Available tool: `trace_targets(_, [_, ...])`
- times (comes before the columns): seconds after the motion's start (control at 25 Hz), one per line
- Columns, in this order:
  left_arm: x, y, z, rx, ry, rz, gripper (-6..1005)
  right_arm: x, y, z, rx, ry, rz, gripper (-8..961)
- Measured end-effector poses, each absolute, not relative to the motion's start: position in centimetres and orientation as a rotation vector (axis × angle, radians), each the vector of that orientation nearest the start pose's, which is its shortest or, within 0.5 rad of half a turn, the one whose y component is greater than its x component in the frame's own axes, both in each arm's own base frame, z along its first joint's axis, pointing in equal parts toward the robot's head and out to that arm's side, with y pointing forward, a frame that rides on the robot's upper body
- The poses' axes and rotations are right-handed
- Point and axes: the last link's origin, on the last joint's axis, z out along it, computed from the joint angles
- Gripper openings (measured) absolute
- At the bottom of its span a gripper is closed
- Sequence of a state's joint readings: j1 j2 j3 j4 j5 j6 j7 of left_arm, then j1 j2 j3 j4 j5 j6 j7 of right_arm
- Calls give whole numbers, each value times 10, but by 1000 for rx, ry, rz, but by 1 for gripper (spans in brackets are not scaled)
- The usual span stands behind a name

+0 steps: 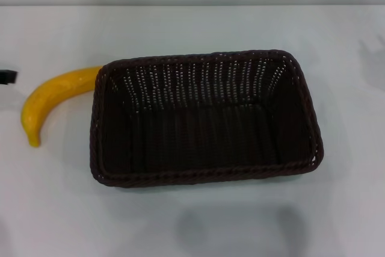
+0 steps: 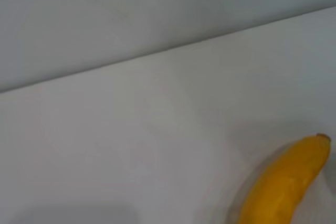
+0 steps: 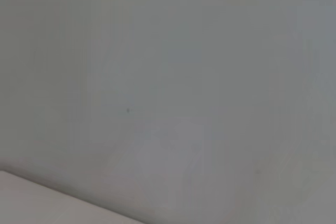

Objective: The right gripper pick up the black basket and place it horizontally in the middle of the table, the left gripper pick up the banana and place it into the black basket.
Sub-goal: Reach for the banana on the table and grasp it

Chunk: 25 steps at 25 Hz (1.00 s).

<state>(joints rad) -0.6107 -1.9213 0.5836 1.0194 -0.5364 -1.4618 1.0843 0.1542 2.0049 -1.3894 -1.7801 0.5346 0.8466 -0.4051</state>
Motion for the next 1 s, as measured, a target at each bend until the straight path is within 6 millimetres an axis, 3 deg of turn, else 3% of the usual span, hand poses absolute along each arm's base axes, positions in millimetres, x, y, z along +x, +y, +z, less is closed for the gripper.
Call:
trace_targets(0.16, [-315, 381, 121, -2312, -1109, 109, 745, 203, 359, 121, -1894, 720, 174, 386])
trace_targets(1.0, [-330, 378, 85, -2326, -1082, 116, 747, 176, 371, 114, -1943, 701, 271, 385])
